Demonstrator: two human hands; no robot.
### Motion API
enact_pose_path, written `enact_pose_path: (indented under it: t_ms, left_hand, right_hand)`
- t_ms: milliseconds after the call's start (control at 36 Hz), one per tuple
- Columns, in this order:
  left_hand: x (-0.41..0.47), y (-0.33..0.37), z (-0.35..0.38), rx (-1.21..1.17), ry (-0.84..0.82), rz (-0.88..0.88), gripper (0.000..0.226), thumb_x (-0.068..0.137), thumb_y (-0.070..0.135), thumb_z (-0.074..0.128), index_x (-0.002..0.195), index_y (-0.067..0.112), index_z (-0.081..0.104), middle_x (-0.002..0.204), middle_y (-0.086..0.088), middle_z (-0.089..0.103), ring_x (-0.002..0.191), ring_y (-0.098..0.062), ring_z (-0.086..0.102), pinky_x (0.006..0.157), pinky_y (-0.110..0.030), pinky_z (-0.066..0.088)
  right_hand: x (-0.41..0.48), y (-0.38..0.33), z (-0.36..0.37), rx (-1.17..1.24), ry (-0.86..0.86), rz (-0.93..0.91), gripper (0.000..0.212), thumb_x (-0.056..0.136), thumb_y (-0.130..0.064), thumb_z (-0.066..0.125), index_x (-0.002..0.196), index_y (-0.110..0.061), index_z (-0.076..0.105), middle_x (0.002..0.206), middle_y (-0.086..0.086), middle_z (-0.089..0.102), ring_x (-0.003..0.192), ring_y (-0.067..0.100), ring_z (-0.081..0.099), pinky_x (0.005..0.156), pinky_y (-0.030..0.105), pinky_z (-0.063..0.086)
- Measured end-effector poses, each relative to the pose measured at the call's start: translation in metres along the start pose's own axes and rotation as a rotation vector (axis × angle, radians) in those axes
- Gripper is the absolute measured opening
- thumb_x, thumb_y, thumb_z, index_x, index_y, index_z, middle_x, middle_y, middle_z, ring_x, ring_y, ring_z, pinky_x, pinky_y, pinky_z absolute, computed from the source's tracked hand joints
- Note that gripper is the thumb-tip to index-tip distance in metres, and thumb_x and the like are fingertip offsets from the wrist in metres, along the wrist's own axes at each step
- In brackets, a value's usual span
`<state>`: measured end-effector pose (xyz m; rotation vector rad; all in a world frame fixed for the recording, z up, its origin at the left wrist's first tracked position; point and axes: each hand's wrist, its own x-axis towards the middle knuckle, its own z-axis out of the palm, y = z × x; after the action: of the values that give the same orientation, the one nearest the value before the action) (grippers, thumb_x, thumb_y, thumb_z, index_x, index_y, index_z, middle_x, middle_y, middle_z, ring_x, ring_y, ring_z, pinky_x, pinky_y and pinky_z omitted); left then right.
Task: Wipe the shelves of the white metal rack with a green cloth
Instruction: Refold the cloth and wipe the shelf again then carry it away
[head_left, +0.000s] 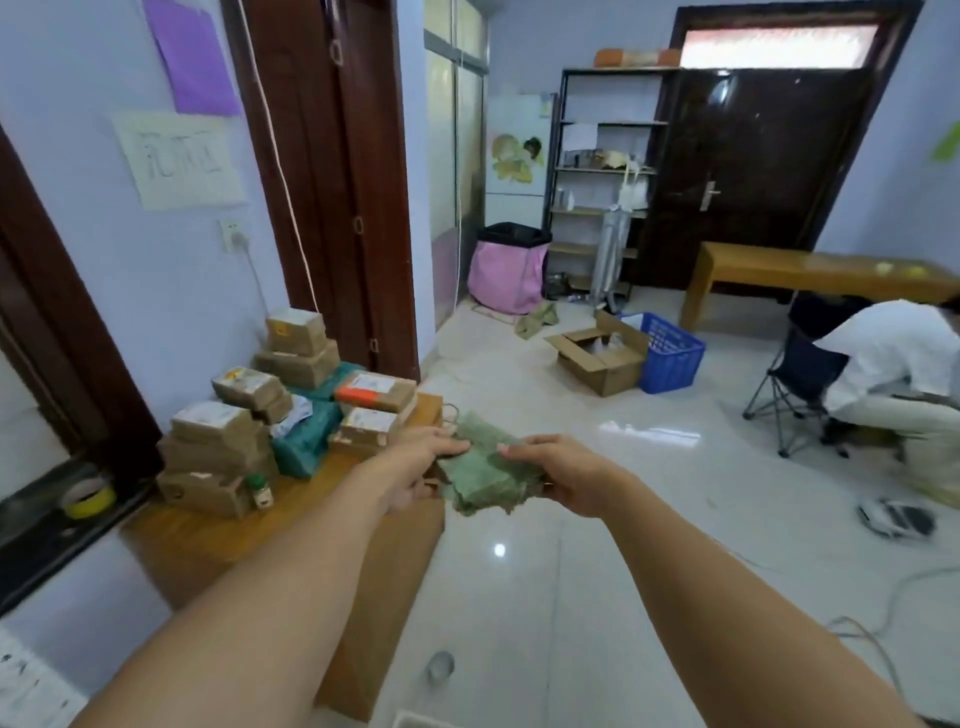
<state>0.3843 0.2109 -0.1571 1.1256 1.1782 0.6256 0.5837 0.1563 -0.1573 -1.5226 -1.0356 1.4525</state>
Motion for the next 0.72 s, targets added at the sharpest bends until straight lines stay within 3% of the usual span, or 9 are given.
enact_pose_path:
  t_ms: [56,139,222,278,361,472,583,667,722]
  left_hand:
    - [0.015,-0.017,0.01,-0.033,-0.024,-0.03,0.01,0.09,0.012,0.067,0.1,0.012,0.067,0.095,-0.01,0.074,0.084,-0.024,0.071,0.056,-0.03,0.058]
    - [0.041,-0.048,0.02,-0.125,-0.055,-0.072,0.007,0.092,0.01,0.064,0.098,0.013,0.063,0.093,-0.011,0.072,0.085,-0.026,0.07,0.067,-0.039,0.061]
    - [0.064,-0.081,0.023,-0.189,-0.069,-0.128,0.012,0.089,0.012,0.068,0.1,0.013,0.062,0.099,-0.014,0.072,0.091,-0.03,0.07,0.067,-0.043,0.06]
    - [0.075,-0.105,0.022,-0.199,-0.087,-0.174,0.014,0.088,0.013,0.07,0.099,0.013,0.061,0.101,-0.014,0.072,0.097,-0.032,0.069,0.069,-0.046,0.06]
    - [0.092,-0.14,0.014,-0.196,-0.097,-0.24,0.011,0.088,0.013,0.07,0.092,0.014,0.06,0.092,-0.01,0.072,0.088,-0.026,0.07,0.065,-0.042,0.059]
    - [0.117,-0.194,-0.003,-0.204,-0.094,-0.312,0.011,0.088,0.01,0.07,0.096,0.01,0.064,0.089,-0.011,0.073,0.082,-0.023,0.07,0.065,-0.035,0.057]
    - [0.135,-0.253,-0.02,-0.191,-0.068,-0.389,0.006,0.087,0.004,0.069,0.09,0.006,0.065,0.088,-0.012,0.072,0.078,-0.021,0.069,0.068,-0.029,0.056]
    - [0.152,-0.303,-0.036,-0.189,-0.009,-0.437,0.014,0.071,0.011,0.08,0.079,0.006,0.07,0.093,-0.019,0.074,0.085,-0.03,0.07,0.088,-0.045,0.057]
    - [0.16,-0.329,-0.046,-0.221,0.039,-0.464,0.014,0.071,0.009,0.08,0.075,0.007,0.066,0.09,-0.016,0.074,0.083,-0.03,0.069,0.082,-0.043,0.057]
  right_hand:
    - [0.008,0.021,-0.009,0.049,0.039,0.009,0.046,0.075,-0.024,0.085,0.114,-0.009,0.069,0.105,0.009,0.076,0.097,0.022,0.071,0.093,0.038,0.054]
    - [0.023,0.058,-0.015,0.162,0.12,0.02,0.051,0.072,-0.025,0.085,0.118,-0.015,0.067,0.113,0.005,0.074,0.107,0.022,0.069,0.096,0.049,0.052]
    - [0.035,0.098,-0.01,0.245,0.195,0.057,0.052,0.072,-0.024,0.083,0.119,-0.014,0.066,0.112,0.007,0.074,0.106,0.026,0.069,0.095,0.053,0.052]
    - [0.044,0.124,-0.001,0.269,0.253,0.078,0.051,0.071,-0.021,0.082,0.118,-0.012,0.065,0.114,0.011,0.073,0.1,0.028,0.07,0.089,0.048,0.056]
    - [0.06,0.16,0.014,0.298,0.347,0.12,0.044,0.077,-0.01,0.08,0.117,-0.008,0.063,0.112,0.017,0.071,0.092,0.03,0.071,0.077,0.046,0.061]
    - [0.082,0.204,0.036,0.188,0.428,0.191,0.042,0.077,-0.008,0.08,0.114,-0.011,0.06,0.107,0.013,0.07,0.087,0.03,0.071,0.06,0.036,0.057]
    - [0.106,0.247,0.06,0.136,0.471,0.276,0.048,0.078,-0.007,0.08,0.117,-0.016,0.055,0.107,0.006,0.068,0.092,0.026,0.069,0.062,0.035,0.057]
    - [0.125,0.279,0.077,0.23,0.493,0.375,0.053,0.078,-0.001,0.079,0.121,-0.012,0.05,0.108,0.008,0.067,0.093,0.029,0.069,0.079,0.048,0.06]
    - [0.137,0.302,0.088,0.267,0.507,0.428,0.049,0.079,0.001,0.077,0.121,-0.005,0.052,0.107,0.013,0.068,0.091,0.032,0.07,0.078,0.045,0.061]
